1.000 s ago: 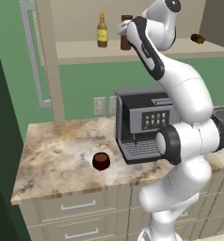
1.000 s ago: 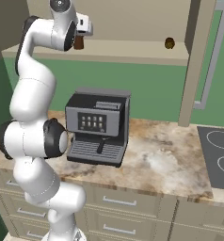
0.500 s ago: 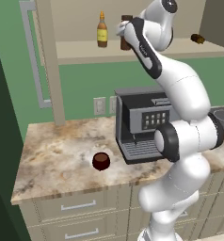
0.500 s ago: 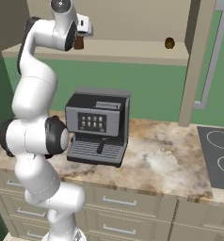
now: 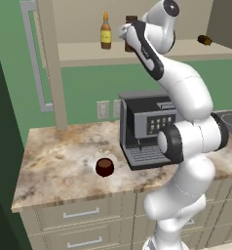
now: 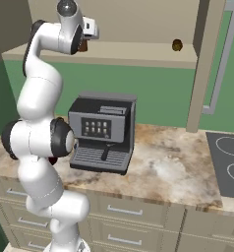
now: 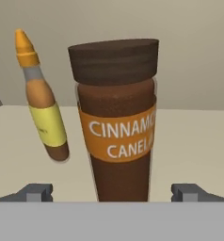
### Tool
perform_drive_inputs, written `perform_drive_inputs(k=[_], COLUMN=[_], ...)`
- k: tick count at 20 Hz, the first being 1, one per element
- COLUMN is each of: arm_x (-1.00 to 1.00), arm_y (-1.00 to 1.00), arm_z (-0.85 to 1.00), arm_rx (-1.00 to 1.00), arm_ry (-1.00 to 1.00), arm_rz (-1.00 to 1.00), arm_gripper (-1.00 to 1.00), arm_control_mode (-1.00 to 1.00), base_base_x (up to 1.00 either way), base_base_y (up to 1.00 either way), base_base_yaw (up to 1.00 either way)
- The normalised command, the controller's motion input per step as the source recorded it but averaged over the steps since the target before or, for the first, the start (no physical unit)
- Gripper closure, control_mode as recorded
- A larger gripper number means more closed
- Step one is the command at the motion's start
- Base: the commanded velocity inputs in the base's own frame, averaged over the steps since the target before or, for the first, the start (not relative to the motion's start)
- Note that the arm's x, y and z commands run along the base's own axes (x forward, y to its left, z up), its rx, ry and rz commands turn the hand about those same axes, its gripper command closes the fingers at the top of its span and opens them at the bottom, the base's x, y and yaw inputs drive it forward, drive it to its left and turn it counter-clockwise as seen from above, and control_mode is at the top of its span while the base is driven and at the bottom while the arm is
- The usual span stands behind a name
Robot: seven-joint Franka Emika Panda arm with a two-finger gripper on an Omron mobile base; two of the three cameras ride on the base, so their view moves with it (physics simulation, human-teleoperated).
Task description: Pick the cinnamon and honey bottle from the cabinet and place them next to the mug.
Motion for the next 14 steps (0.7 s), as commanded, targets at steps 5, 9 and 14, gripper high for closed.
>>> perform_drive_inputs(k=[5,9,14], arm_x=[0.23,0.24,0.23], arm_y=[0.0,0.0,0.0], arm_z=[0.0,0.0,0.0], arm_rx=[0.0,0.0,0.0], arm_ry=[0.0,0.0,0.0], arm_rz=[0.0,0.0,0.0], arm_gripper=[-1.0,-1.0,-1.0], arm_control_mode=[-1.0,-1.0,-1.0], base_base_x=[0.0,0.0,0.0], base_base_y=[0.0,0.0,0.0], base_base_yaw=[0.0,0.0,0.0])
